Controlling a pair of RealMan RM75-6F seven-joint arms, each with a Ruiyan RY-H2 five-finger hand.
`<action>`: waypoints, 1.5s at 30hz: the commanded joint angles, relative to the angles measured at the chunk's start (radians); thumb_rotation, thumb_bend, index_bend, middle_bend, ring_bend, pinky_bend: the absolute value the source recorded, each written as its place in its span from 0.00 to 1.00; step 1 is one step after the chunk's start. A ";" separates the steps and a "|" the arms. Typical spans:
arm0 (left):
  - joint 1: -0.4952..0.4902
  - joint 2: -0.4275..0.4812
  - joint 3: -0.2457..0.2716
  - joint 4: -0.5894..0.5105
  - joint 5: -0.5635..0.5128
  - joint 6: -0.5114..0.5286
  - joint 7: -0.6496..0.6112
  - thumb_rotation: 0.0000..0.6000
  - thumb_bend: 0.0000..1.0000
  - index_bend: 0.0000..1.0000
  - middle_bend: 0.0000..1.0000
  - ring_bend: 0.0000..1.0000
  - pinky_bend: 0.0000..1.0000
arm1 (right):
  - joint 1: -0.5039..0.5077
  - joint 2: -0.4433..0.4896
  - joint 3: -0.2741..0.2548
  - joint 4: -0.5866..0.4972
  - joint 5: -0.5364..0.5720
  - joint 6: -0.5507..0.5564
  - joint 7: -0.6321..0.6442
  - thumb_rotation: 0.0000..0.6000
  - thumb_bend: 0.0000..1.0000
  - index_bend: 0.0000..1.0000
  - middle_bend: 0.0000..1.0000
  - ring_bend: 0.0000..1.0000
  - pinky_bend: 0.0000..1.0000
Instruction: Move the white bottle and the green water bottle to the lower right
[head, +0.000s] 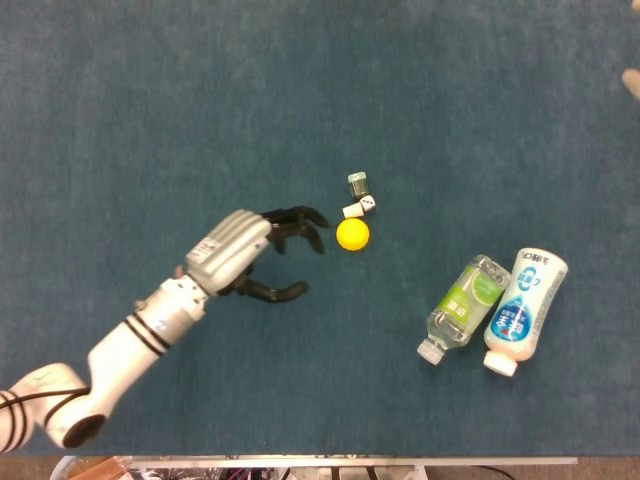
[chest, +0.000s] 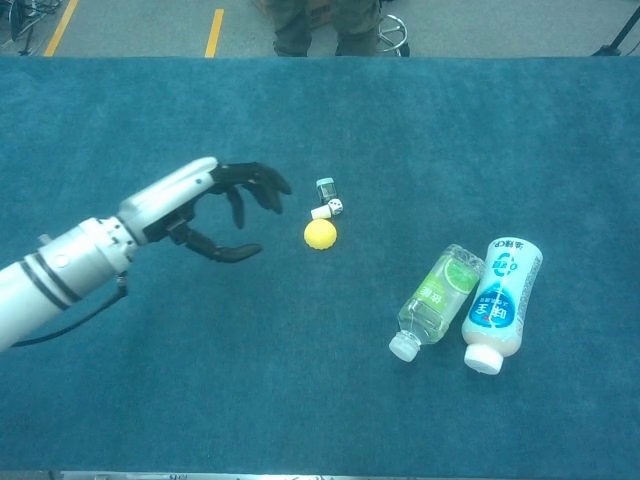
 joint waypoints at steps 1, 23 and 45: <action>-0.030 -0.039 -0.013 0.019 -0.004 -0.008 -0.012 1.00 0.26 0.38 0.25 0.31 0.49 | 0.020 0.010 0.035 0.016 0.018 -0.010 0.020 1.00 0.00 0.38 0.33 0.27 0.47; -0.095 -0.293 -0.078 0.215 -0.164 -0.063 -0.024 1.00 0.38 0.35 0.22 0.28 0.49 | 0.008 0.042 0.092 -0.004 0.039 0.028 0.053 1.00 0.00 0.41 0.35 0.27 0.47; -0.122 -0.401 -0.064 0.313 -0.217 -0.135 -0.016 1.00 0.38 0.33 0.19 0.26 0.48 | -0.014 0.046 0.096 -0.017 0.037 0.050 0.057 1.00 0.00 0.41 0.35 0.27 0.47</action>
